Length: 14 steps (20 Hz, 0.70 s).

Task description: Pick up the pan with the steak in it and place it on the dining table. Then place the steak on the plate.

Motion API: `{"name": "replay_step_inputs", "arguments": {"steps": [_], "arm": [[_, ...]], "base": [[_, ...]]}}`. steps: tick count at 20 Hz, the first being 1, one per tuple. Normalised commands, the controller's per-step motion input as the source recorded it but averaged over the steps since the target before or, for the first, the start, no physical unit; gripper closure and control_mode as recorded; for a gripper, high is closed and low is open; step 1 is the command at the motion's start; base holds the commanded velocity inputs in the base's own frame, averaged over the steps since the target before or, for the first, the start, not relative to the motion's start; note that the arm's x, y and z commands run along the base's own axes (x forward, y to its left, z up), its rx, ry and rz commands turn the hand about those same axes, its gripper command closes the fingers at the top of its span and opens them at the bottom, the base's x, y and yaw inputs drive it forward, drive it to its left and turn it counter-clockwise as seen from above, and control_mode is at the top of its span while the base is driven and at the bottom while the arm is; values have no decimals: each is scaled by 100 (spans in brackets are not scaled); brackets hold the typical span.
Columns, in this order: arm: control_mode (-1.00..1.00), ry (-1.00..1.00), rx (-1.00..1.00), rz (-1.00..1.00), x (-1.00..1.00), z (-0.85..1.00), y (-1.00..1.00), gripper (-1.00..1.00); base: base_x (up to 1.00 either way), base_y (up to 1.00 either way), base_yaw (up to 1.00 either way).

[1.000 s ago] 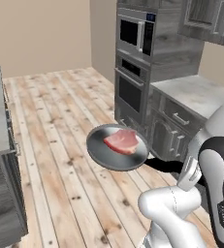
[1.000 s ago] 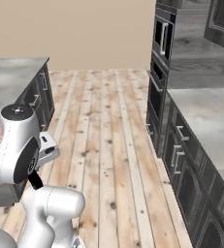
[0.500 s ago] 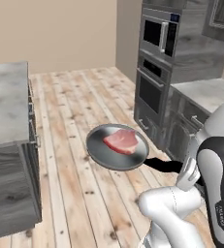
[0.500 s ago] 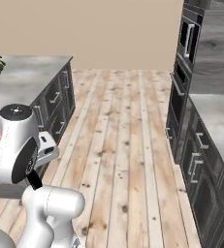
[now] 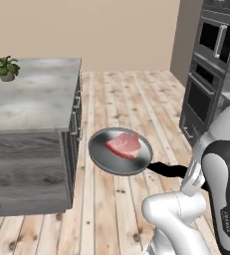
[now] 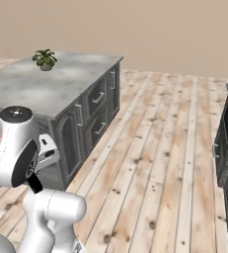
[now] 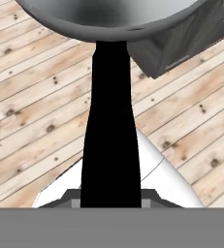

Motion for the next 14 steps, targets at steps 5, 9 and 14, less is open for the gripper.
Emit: {"name": "replay_step_inputs", "arguments": {"steps": [5, 9, 14], "arm": [[100, 0, 0, 0, 0, 0, 0, 100], [100, 0, 0, 0, 0, 0, 0, 100], [100, 0, 0, 0, 0, 0, 0, 100]], "base": [[-20, -1, 42], [-19, -1, 42], [-14, 0, 45]]}}
